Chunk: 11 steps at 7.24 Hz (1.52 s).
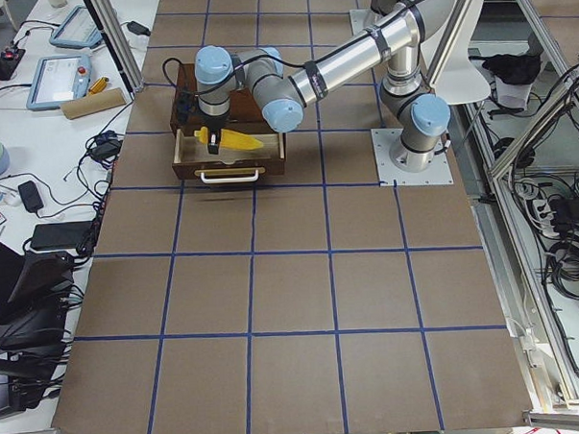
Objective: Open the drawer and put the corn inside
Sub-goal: 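Carry the corn over the open drawer and lower it inside, then open the left gripper and raise it away from the drawer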
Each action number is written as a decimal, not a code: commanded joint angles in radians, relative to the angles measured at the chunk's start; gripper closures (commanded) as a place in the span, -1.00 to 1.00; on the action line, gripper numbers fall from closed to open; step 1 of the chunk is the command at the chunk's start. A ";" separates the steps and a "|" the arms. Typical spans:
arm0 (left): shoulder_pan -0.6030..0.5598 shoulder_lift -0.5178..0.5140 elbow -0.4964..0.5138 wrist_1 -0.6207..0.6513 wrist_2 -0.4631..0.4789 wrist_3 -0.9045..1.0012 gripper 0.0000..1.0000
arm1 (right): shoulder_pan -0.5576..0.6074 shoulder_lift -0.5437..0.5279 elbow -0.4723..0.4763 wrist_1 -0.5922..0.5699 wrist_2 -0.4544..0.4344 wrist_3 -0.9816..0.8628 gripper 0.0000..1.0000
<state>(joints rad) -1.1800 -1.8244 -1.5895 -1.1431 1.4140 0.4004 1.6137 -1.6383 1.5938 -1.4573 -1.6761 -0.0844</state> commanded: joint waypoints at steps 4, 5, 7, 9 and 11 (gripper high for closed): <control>-0.204 0.223 -0.041 -0.161 0.052 -0.218 -1.00 | 0.000 0.002 0.000 0.000 0.001 0.000 -1.00; -0.260 0.247 -0.053 -0.179 0.097 -0.286 -1.00 | 0.000 0.000 0.000 0.000 0.001 0.000 -1.00; -0.328 0.266 -0.041 -0.292 0.123 -0.417 -1.00 | 0.000 0.002 0.000 0.000 0.001 0.000 -1.00; -0.352 0.237 0.038 -0.407 0.163 -0.443 -1.00 | 0.000 0.000 0.000 0.000 0.001 0.000 -1.00; -0.362 0.234 0.042 -0.400 0.160 -0.439 -1.00 | 0.000 0.002 0.000 0.000 0.001 0.000 -1.00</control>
<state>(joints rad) -1.5358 -1.5868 -1.5551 -1.5368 1.5723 -0.0396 1.6137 -1.6380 1.5938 -1.4573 -1.6751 -0.0843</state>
